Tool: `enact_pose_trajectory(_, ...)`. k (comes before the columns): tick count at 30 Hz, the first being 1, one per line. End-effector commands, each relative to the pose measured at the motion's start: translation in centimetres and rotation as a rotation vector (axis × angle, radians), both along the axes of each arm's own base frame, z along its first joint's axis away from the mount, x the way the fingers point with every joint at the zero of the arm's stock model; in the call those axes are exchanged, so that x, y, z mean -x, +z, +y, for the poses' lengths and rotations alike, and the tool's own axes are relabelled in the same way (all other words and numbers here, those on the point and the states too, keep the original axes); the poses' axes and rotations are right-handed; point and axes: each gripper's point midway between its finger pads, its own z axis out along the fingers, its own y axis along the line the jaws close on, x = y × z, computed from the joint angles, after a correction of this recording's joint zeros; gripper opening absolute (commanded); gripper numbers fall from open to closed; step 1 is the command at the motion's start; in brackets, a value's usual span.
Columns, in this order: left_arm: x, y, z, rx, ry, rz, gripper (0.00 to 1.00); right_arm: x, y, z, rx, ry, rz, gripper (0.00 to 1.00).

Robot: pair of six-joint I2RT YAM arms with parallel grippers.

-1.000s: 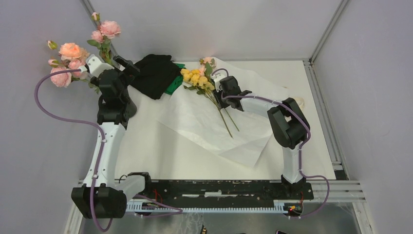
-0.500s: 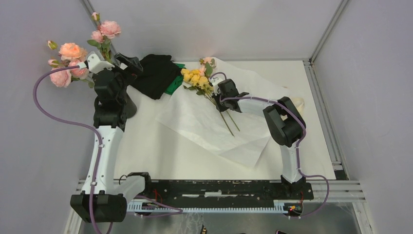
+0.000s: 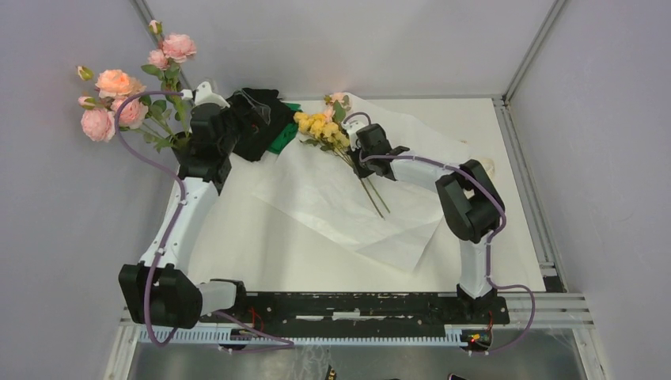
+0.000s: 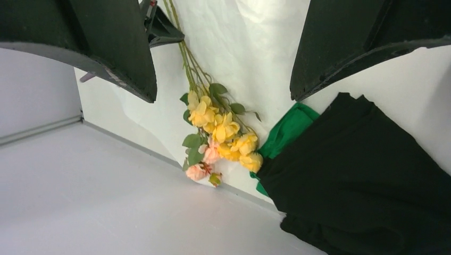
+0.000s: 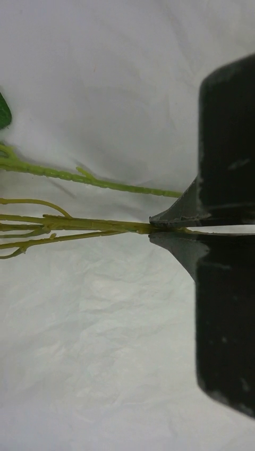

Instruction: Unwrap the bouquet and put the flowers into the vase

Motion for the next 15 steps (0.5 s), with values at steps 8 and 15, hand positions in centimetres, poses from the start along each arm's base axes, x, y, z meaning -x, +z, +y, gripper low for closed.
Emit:
enact_pose_trajectory(8, -0.7, -1.3, -6.2, 0.081, -0.214, -0.029, 1.00, -0.5, 14.6, -0.2, -0.150, -0.021, -0.270, 0.00)
enact_pose_trajectory(15, 0.5, -1.1, -11.9, 0.245, -0.466, -0.100, 0.97, 0.5, 20.6, -1.4, -0.218, -0.044, -0.398, 0.00)
